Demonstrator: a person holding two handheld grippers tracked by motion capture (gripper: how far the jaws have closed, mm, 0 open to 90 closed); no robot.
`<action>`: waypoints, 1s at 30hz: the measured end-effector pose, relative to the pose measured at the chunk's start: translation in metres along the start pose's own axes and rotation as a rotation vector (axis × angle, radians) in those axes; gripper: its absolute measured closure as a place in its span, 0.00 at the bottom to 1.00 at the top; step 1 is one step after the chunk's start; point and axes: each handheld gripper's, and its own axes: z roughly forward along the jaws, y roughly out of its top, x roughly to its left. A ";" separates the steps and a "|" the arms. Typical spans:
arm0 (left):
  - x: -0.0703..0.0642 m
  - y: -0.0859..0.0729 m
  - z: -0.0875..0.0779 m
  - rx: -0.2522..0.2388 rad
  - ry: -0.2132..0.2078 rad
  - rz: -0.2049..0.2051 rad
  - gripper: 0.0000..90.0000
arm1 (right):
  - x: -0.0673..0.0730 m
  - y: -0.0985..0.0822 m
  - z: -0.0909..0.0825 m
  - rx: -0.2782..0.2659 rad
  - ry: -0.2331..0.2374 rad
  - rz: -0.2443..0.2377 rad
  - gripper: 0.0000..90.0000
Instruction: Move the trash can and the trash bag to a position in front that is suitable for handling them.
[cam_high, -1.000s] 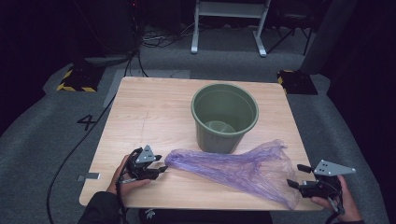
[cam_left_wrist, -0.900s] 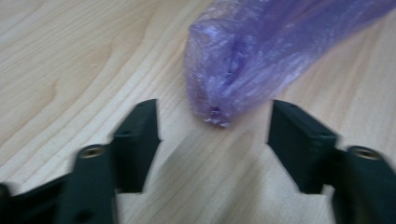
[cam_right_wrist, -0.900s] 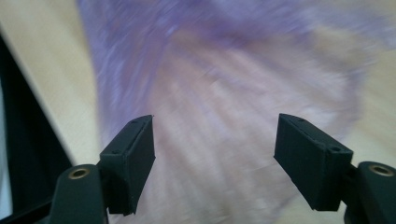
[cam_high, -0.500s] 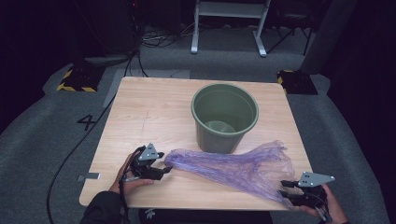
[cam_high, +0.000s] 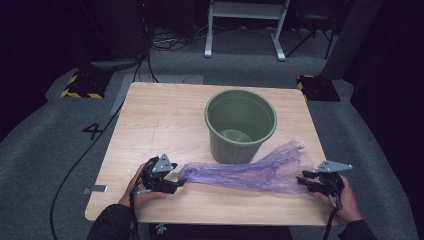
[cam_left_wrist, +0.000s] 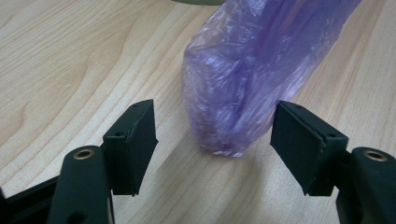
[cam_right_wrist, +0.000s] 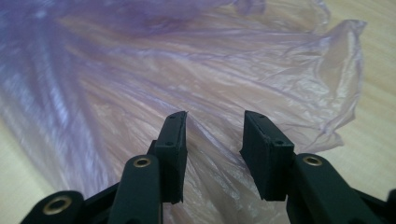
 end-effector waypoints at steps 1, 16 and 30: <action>0.000 0.000 0.000 -0.002 0.000 -0.002 0.34 | -0.005 0.005 0.004 0.006 -0.006 0.016 0.67; -0.001 -0.001 0.003 0.025 -0.050 0.002 0.40 | -0.034 0.044 0.030 -0.038 -0.153 0.087 0.44; -0.001 0.000 0.003 0.013 -0.062 -0.008 0.52 | 0.015 0.045 -0.035 -0.211 -0.099 0.023 0.31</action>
